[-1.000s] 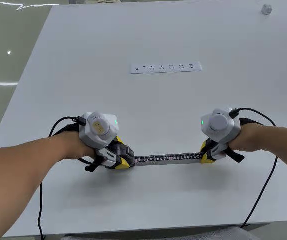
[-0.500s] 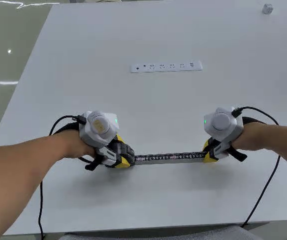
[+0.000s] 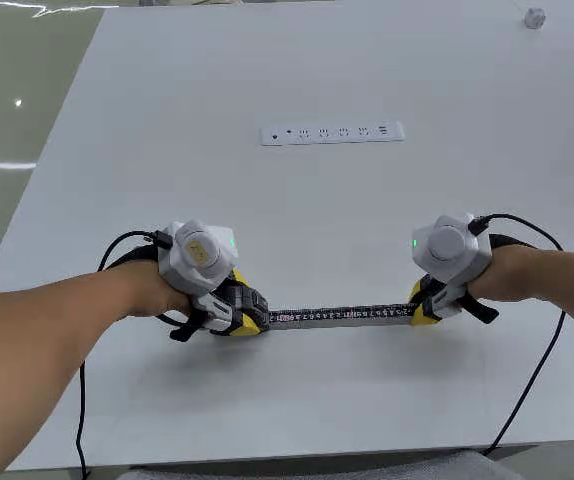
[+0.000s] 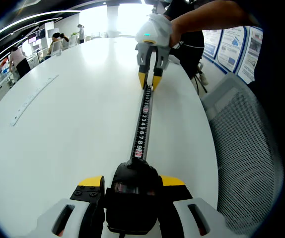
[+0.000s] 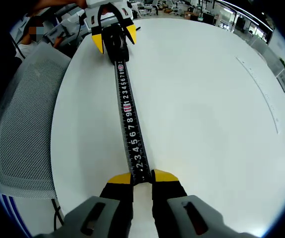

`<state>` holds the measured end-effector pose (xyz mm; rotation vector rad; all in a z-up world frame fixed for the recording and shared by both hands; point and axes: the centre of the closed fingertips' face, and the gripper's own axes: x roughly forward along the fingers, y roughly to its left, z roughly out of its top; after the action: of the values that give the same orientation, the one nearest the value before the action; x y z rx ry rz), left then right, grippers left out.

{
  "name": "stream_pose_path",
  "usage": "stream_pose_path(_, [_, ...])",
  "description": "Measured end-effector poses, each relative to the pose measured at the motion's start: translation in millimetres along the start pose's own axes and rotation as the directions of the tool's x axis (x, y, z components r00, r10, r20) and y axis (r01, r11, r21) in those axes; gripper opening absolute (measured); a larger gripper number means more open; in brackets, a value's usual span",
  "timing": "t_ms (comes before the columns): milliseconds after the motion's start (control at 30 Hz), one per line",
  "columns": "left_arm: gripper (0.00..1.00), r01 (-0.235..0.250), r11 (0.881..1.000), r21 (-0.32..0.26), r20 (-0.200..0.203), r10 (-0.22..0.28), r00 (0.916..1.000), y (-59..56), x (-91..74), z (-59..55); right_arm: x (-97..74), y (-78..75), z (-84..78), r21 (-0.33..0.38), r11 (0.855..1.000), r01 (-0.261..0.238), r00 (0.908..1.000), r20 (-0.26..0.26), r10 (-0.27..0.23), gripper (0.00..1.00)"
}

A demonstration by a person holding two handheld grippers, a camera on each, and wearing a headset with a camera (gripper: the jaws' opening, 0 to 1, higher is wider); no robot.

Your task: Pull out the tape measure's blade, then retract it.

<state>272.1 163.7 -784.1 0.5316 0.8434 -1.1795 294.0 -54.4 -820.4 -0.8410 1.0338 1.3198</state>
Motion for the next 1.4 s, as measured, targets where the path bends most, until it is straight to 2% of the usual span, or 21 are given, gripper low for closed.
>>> stream_pose_path(867, [0.38, 0.000, 1.000, 0.001, -0.002, 0.000, 1.0000, 4.7, 3.1, -2.2, -2.1, -1.4, -5.1, 0.015, 1.000, 0.004, 1.0000, -0.003, -0.004, 0.13])
stream_pose_path(1400, [0.38, 0.001, 1.000, 0.001, 0.002, -0.001, 1.0000, 3.7, 2.5, -1.5, -1.8, -1.5, -5.3, 0.025, 1.000, 0.001, 0.9995, -0.031, 0.000, 0.14])
